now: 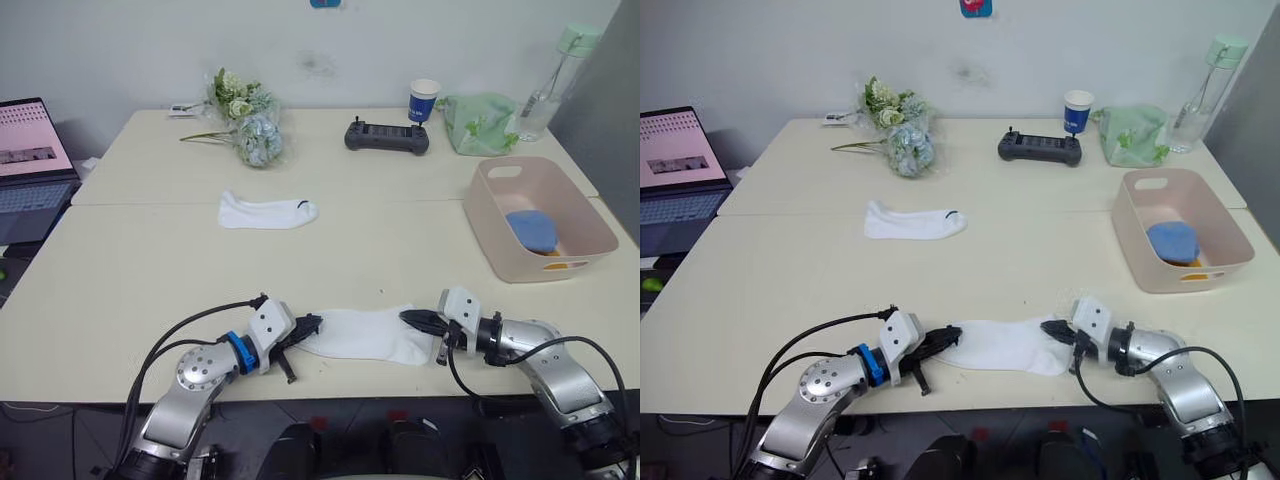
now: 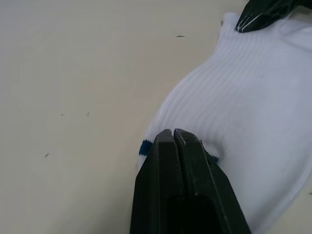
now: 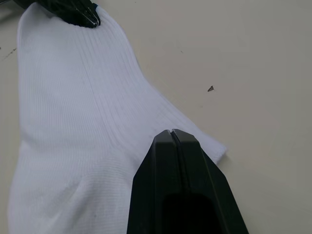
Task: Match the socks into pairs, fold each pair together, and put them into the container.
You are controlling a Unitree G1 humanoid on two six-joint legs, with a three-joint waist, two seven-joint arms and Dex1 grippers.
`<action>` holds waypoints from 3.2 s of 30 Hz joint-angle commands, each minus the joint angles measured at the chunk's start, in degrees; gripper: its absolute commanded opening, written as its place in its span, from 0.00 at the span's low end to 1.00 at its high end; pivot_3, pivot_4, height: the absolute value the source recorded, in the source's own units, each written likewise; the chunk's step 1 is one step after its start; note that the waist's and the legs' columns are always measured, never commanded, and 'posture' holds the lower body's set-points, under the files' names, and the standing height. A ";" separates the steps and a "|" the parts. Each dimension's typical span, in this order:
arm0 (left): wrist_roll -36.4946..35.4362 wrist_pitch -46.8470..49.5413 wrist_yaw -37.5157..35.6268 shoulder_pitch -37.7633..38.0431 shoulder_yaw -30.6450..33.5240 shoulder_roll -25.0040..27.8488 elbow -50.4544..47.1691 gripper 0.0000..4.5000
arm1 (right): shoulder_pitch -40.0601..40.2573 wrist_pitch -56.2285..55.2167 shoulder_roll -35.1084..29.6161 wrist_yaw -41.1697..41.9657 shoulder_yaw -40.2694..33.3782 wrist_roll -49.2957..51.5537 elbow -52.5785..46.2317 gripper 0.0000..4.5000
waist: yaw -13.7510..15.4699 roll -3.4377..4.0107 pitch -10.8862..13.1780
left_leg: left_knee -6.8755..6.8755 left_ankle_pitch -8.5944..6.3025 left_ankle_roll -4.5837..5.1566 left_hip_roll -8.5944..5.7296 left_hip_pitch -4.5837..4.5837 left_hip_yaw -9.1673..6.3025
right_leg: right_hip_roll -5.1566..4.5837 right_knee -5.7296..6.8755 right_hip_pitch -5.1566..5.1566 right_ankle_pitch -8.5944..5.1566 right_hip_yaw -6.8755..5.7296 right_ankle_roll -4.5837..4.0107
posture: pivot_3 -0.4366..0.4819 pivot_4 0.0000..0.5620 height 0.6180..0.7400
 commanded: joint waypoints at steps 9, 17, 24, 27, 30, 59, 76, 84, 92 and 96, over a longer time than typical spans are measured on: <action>-6.81 0.12 -7.42 1.71 5.03 5.89 -6.37 0.00 | 0.99 8.14 -2.34 3.04 -4.26 7.73 -11.23 0.00 | -0.17 0.02 0.02 | -0.03 0.00 0.00 0.05 -0.06 0.00 | 0.01 0.04 -0.12 0.00 0.05 -0.01 | 0.48 0.27 1.00; -2.77 -2.15 -10.16 3.13 1.70 8.46 -5.87 0.00 | 1.61 10.13 -1.18 2.68 -1.48 6.39 -12.63 0.00 | -0.17 0.01 0.03 | -0.15 0.00 0.00 0.04 -0.04 0.03 | 0.01 0.00 -0.13 -0.01 0.06 -0.01 | 0.48 0.27 1.00; -1.56 -2.42 -9.51 2.63 0.24 7.12 -4.36 0.00 | 0.16 9.04 -1.89 1.19 -5.43 6.29 -11.94 0.00 | -0.17 0.01 0.03 | -0.17 0.00 0.00 0.04 -0.04 0.03 | 0.02 0.00 -0.14 -0.01 0.06 -0.01 | 0.48 0.27 1.00; -2.04 -2.60 -9.57 2.11 0.71 6.64 -4.17 0.00 | -1.33 10.14 -2.94 1.59 -8.16 7.97 -12.27 0.00 | -0.16 0.01 0.03 | -0.17 0.00 0.00 0.04 -0.04 0.04 | 0.01 0.00 -0.14 0.00 0.06 -0.01 | 0.48 0.27 1.00; -3.08 -2.88 -10.00 1.24 1.63 6.33 -4.22 0.00 | -2.36 13.10 -3.97 2.92 -9.35 10.71 -14.17 0.00 | -0.16 0.01 0.03 | -0.18 0.00 0.00 0.05 -0.04 0.03 | 0.02 0.00 -0.15 0.00 0.05 -0.01 | 0.48 0.27 1.00; -6.14 -0.92 -9.44 4.48 1.50 5.49 -4.05 0.00 | 2.84 17.84 -2.30 0.38 -12.56 12.41 -9.73 0.00 | -0.17 0.03 0.01 | -0.50 0.00 0.00 0.06 0.14 0.08 | 0.01 -0.04 -0.11 -0.01 0.10 -0.02 | 0.48 0.27 1.00; -16.54 13.78 8.44 5.62 29.85 4.97 -6.69 0.78 | -14.74 14.33 9.11 -14.85 -2.89 -0.11 -4.70 0.77 | -0.37 0.02 0.05 | -0.62 0.16 -0.27 0.12 0.08 0.06 | 0.04 -0.02 -0.29 -0.06 0.08 -0.11 | 0.48 0.27 1.00; -14.05 13.79 15.76 8.36 30.89 0.51 -11.24 1.00 | -16.93 11.43 14.80 -17.79 -0.93 -3.72 -0.29 1.00 | -0.22 -0.05 0.08 | -0.63 0.23 -0.40 0.12 0.03 0.03 | 0.01 0.01 -0.38 -0.05 0.09 -0.11 | 0.48 0.27 1.00; -7.25 12.81 16.14 -8.56 21.84 1.71 1.68 1.00 | -19.00 13.23 13.66 -10.47 -1.53 1.23 -2.48 1.00 | 0.01 -0.05 0.08 | -0.62 0.26 -0.45 0.06 0.04 0.00 | 0.04 0.03 -0.31 -0.05 0.01 -0.11 | 0.48 0.27 1.00; -3.64 10.71 14.38 -23.97 16.37 0.25 19.62 1.00 | -20.35 14.47 12.61 -10.75 -1.81 0.76 -3.42 1.00 | -0.25 -0.08 0.07 | -0.61 0.27 -0.47 0.06 0.02 -0.01 | 0.04 0.03 -0.32 -0.05 -0.02 -0.11 | 0.48 0.27 1.00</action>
